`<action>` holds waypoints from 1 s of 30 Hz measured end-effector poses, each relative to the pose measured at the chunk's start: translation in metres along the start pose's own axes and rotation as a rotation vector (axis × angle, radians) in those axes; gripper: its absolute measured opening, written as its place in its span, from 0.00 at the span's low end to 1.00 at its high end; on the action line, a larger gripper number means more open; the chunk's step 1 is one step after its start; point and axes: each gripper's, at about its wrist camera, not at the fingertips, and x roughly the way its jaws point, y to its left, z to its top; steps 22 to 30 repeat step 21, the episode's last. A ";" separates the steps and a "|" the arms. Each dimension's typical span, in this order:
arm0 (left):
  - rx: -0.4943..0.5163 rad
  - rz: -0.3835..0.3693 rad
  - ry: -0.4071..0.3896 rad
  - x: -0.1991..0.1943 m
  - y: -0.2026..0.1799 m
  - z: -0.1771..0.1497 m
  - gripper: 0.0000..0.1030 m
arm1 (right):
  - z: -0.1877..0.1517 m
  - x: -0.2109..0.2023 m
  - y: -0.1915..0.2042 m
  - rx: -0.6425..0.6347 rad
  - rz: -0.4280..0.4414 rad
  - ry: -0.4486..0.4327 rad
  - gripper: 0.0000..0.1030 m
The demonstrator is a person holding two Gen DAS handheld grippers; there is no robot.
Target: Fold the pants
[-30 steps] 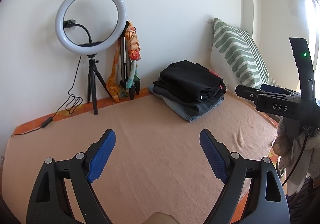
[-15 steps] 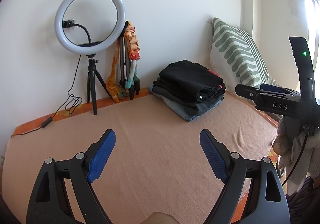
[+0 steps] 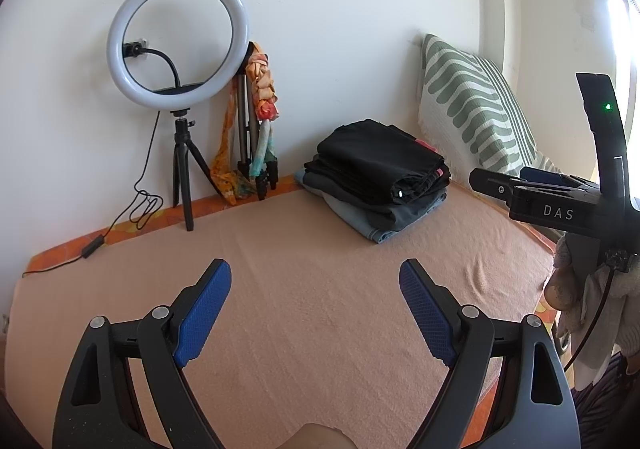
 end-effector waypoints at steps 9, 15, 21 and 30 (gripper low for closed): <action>0.000 0.018 0.019 0.002 0.000 0.001 0.84 | -0.001 -0.001 0.001 0.002 -0.003 0.000 1.00; 0.002 0.017 0.003 0.000 0.002 0.001 0.84 | -0.001 -0.002 0.002 -0.001 -0.004 -0.001 1.00; -0.009 -0.013 0.002 -0.002 0.004 0.002 0.83 | -0.001 -0.001 0.001 -0.003 -0.001 0.004 1.00; -0.009 -0.013 0.002 -0.002 0.004 0.002 0.83 | -0.001 -0.001 0.001 -0.003 -0.001 0.004 1.00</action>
